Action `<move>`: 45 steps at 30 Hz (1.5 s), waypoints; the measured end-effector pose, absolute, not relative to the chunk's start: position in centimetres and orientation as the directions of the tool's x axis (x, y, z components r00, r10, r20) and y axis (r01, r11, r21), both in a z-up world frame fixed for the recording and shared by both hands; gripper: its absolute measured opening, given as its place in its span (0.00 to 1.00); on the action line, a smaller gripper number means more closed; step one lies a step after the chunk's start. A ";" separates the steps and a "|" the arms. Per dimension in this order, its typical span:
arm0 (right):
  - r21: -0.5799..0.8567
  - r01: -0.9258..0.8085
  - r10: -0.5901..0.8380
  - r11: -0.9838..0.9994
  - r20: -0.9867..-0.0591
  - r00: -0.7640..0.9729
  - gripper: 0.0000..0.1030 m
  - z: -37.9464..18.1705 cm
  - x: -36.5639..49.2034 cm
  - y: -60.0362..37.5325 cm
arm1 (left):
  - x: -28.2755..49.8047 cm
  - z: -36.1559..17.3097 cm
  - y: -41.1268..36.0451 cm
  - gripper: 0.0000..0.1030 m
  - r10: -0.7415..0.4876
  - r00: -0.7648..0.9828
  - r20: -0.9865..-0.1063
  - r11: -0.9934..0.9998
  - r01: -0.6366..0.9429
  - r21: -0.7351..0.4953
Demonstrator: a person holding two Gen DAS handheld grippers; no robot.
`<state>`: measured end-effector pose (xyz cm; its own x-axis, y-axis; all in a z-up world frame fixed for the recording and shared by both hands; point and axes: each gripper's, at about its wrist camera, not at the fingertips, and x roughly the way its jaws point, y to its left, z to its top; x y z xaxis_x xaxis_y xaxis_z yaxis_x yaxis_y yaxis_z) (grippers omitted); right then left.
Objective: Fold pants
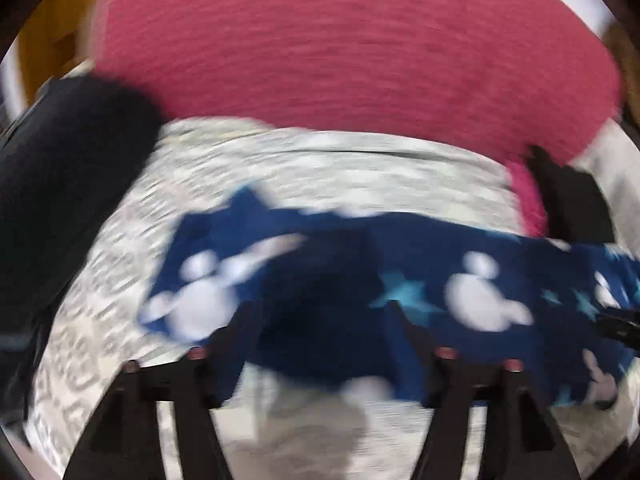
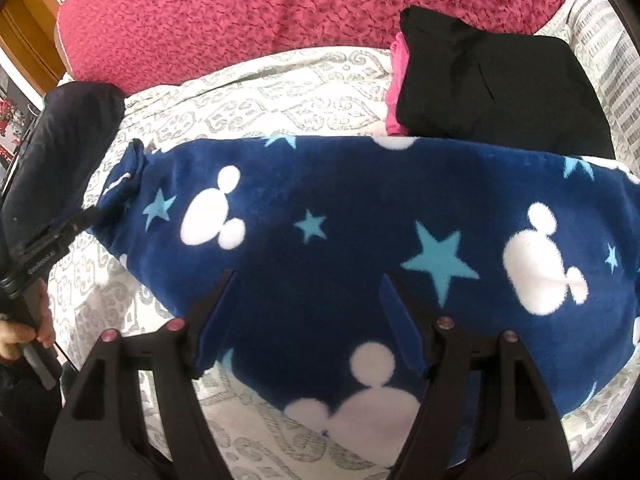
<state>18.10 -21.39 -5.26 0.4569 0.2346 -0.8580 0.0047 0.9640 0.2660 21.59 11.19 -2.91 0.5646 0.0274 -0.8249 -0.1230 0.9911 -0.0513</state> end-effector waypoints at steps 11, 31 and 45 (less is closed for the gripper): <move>0.256 -0.069 0.263 0.964 -0.889 0.374 0.70 -6.7 21.0 -14.9 | 19.2 -10.3 25.9 0.76 -0.387 0.542 -0.746 0.642 -0.423 -0.640; 0.602 -0.133 0.616 0.787 -0.780 0.114 0.70 -9.5 32.7 1.5 | 22.0 -9.5 25.9 0.75 -0.283 0.614 -0.736 0.693 -0.400 -0.600; 0.546 -0.292 0.577 0.785 -0.816 0.026 0.11 -7.5 35.9 11.2 | 22.5 -8.4 23.1 0.76 -0.466 0.618 -0.633 0.768 -0.072 -0.636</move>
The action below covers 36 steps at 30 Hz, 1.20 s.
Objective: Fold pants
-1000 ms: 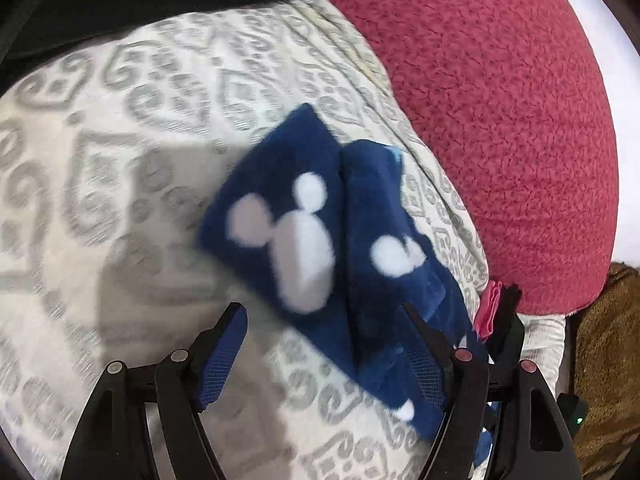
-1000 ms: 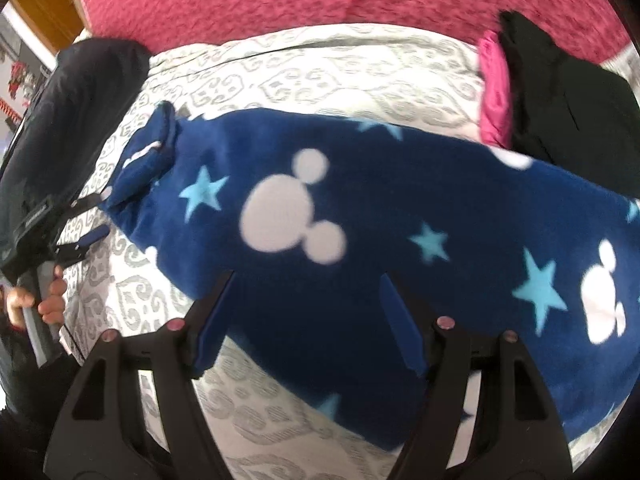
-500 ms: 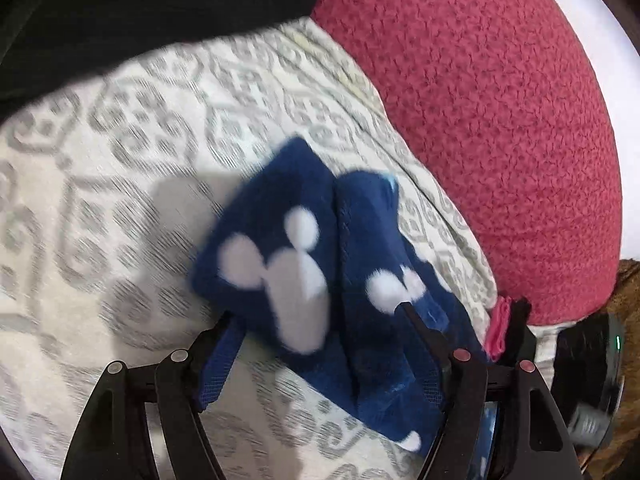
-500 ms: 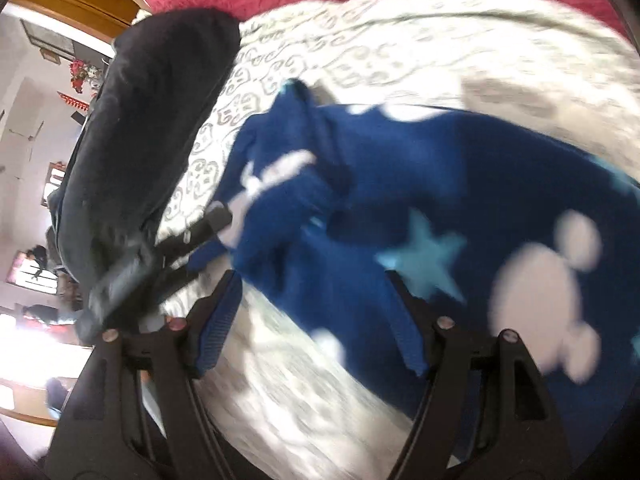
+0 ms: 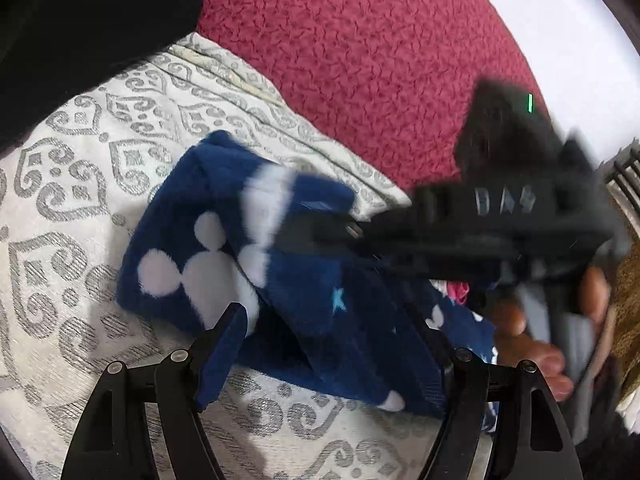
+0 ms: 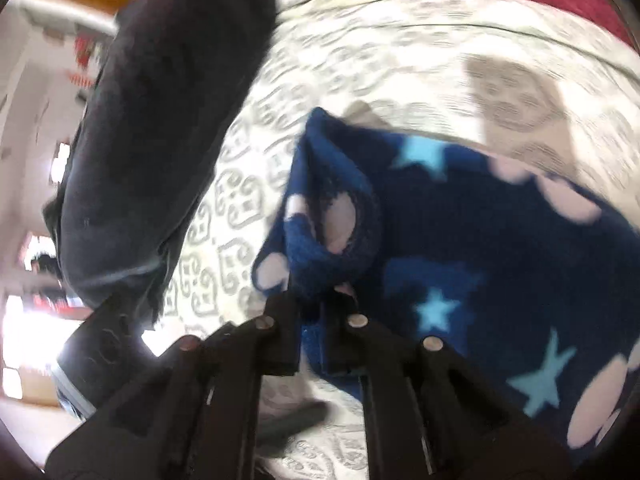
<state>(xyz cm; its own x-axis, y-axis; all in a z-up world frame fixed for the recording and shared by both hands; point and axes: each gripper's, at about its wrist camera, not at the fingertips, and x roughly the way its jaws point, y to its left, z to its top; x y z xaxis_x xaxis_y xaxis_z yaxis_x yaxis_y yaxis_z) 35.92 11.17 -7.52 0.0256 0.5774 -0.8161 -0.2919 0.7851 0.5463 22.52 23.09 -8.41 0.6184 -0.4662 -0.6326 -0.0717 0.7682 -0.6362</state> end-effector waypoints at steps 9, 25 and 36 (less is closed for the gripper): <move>0.562 -0.433 0.608 0.705 -0.793 -0.039 0.55 -5.8 34.9 14.0 | 22.0 -9.9 25.5 0.76 -0.413 0.613 -0.674 0.723 -0.230 -0.652; 0.444 -0.287 0.510 0.849 -0.828 0.231 0.55 -5.5 28.3 -1.1 | 24.4 -14.2 28.8 0.15 -0.394 0.640 -0.659 0.455 -0.487 -0.745; 0.366 -0.083 0.374 0.927 -0.885 0.276 0.55 -8.2 24.3 -12.7 | 27.8 -4.1 22.1 0.14 -0.228 0.661 -0.715 0.811 -0.277 -0.515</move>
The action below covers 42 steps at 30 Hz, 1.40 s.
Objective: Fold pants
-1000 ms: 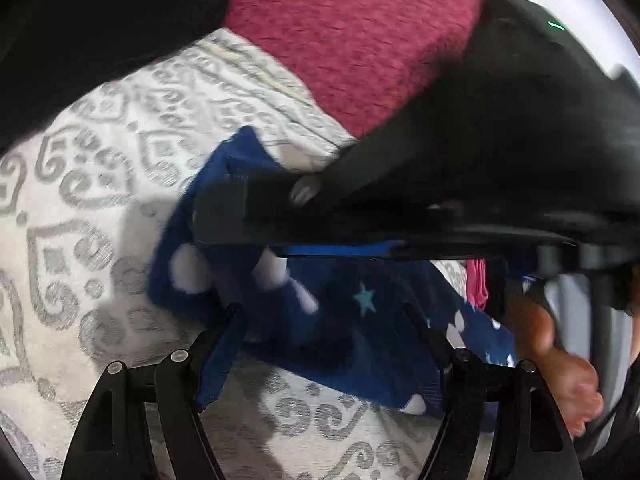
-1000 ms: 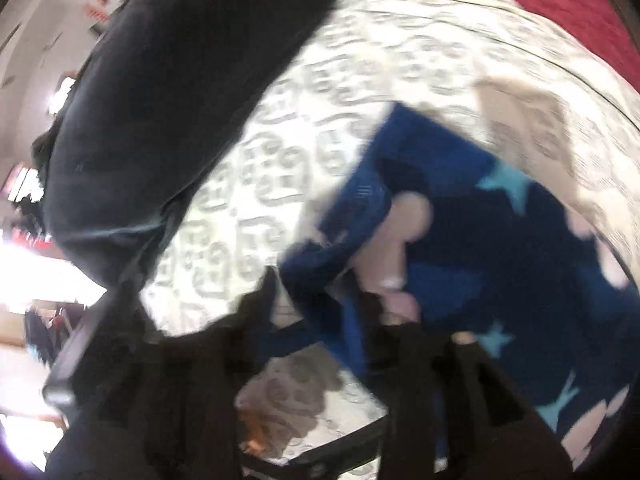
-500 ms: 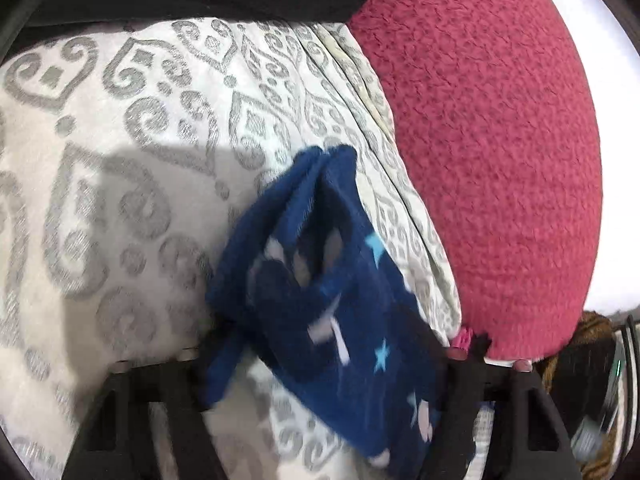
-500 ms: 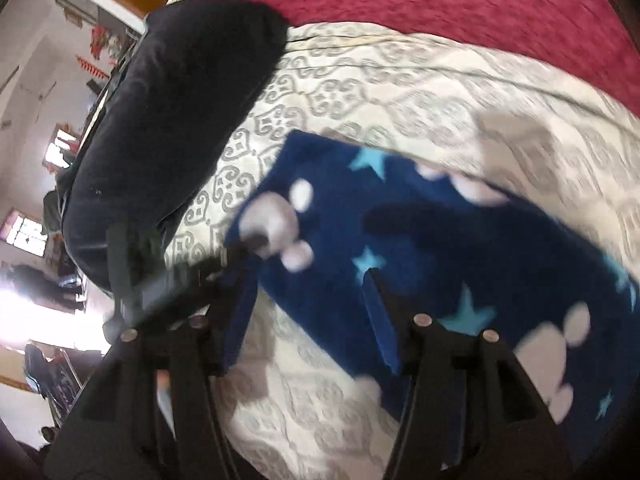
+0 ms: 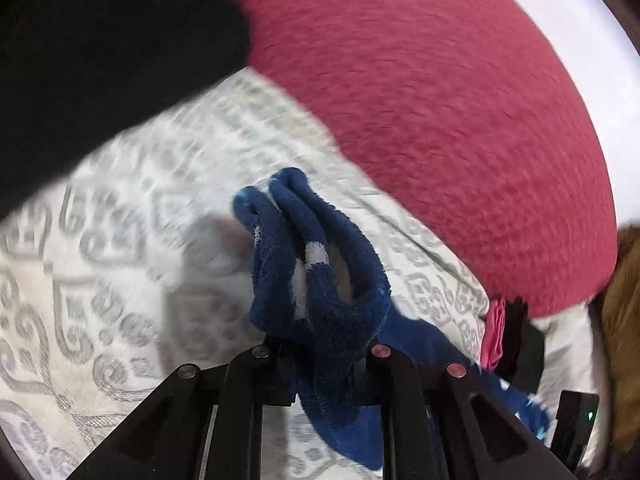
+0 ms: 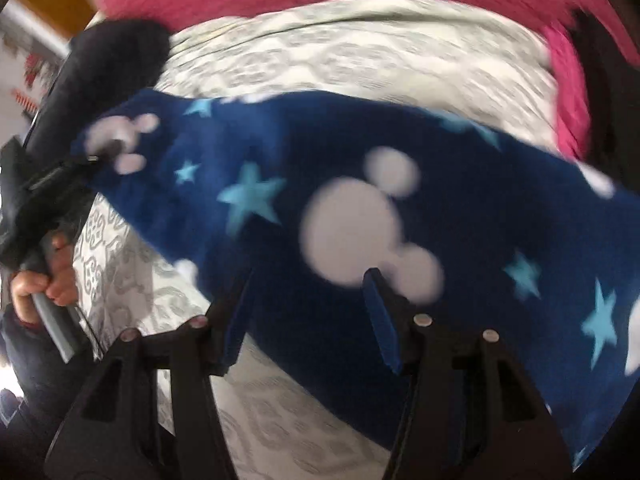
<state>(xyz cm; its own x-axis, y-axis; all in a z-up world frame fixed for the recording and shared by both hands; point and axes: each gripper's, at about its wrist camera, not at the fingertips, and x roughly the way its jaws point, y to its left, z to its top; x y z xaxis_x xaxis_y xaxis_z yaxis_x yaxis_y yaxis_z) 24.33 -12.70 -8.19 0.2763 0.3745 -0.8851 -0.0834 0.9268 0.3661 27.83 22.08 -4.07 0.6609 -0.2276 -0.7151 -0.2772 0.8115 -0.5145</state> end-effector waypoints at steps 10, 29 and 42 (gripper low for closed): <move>0.321 0.055 0.273 0.945 -0.874 0.403 0.55 -6.2 19.6 -23.0 | 27.4 1.2 4.1 0.15 -0.363 0.621 -0.695 0.915 0.096 -0.393; 0.498 0.187 0.386 0.847 -0.817 0.429 0.62 -8.9 15.3 -30.5 | 22.7 -3.3 -11.6 0.43 -0.463 0.369 -0.806 0.874 0.342 -0.345; 0.658 0.203 0.577 0.725 -0.741 0.342 0.82 -10.9 19.0 -29.4 | 19.3 -3.6 -1.1 0.64 -0.182 0.521 -0.834 0.967 0.248 -0.056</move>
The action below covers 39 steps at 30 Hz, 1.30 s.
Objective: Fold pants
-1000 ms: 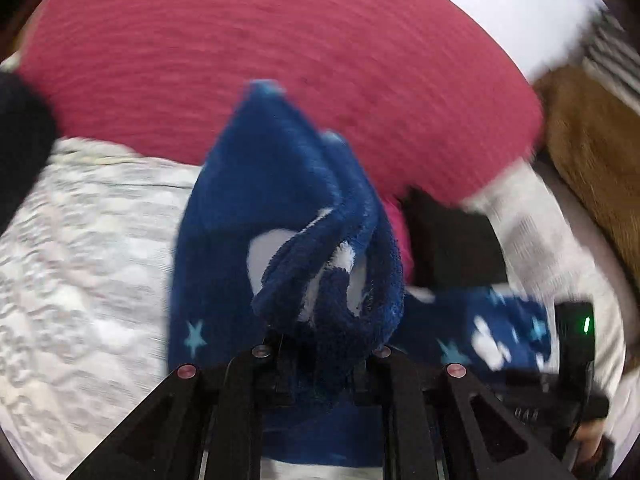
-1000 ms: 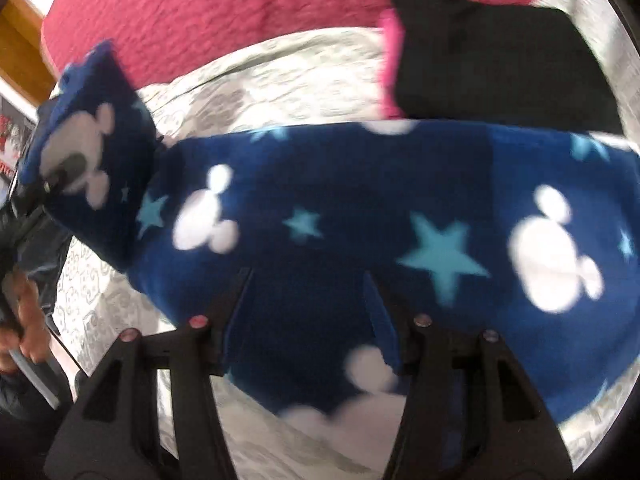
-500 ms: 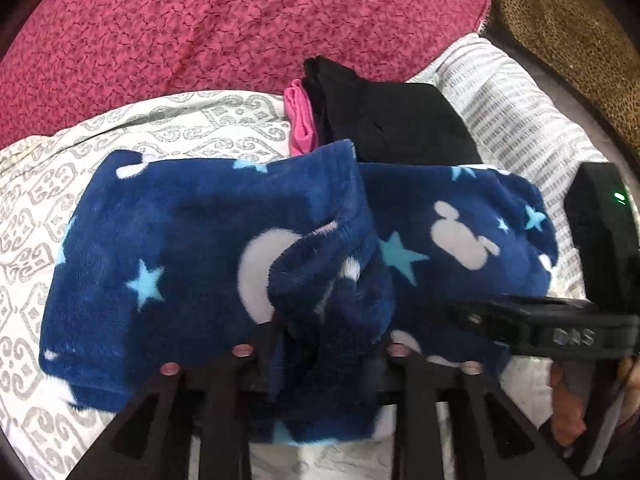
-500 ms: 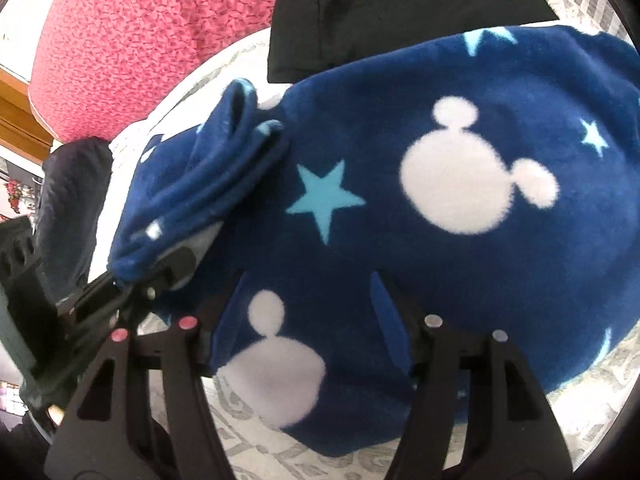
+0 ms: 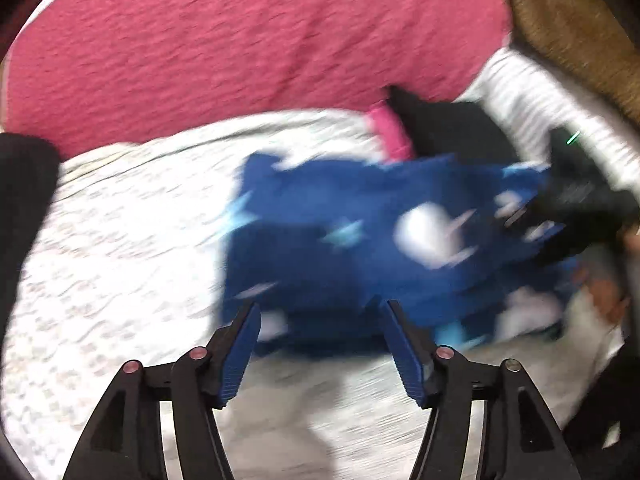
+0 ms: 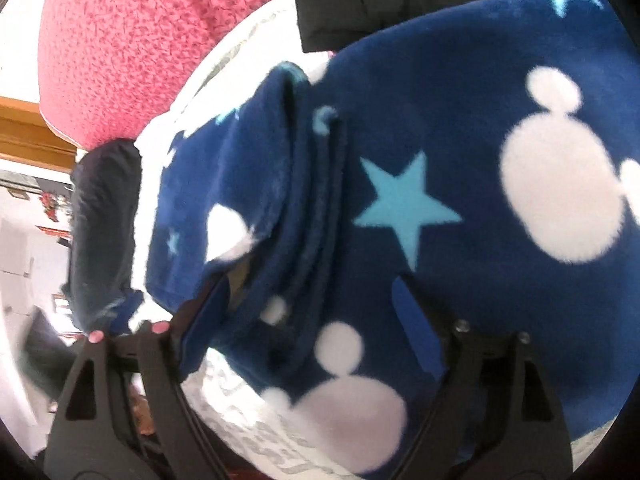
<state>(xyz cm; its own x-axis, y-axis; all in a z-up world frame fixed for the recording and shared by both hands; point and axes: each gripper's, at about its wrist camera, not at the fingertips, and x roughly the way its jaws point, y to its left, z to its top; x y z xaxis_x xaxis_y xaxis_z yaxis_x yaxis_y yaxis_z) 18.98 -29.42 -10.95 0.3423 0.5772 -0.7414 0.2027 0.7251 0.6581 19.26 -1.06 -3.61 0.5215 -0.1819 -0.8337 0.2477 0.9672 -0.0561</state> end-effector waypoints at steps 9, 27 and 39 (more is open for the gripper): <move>0.679 0.161 0.614 0.716 -0.722 0.317 0.81 -11.6 21.7 -26.9 | 20.3 -7.1 3.6 0.64 -0.182 0.456 -0.871 0.977 0.181 -0.109; 0.700 0.192 0.655 0.688 -0.713 0.251 0.81 -10.7 20.8 -28.0 | 21.9 -7.7 2.4 0.64 -0.220 0.467 -0.856 0.969 0.208 -0.136; 0.587 0.129 0.532 0.800 -0.791 0.301 0.19 -9.7 22.5 -25.1 | 22.2 -8.2 2.2 0.67 -0.272 0.452 -0.850 0.954 0.244 -0.176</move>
<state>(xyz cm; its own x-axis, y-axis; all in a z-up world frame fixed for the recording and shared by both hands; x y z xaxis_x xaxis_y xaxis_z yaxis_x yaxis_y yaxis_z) 22.47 -25.06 -9.68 0.3005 0.5324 -0.7913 0.1286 0.7995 0.5867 22.24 2.17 -8.16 0.4518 -0.2721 -0.8496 0.2442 0.9537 -0.1756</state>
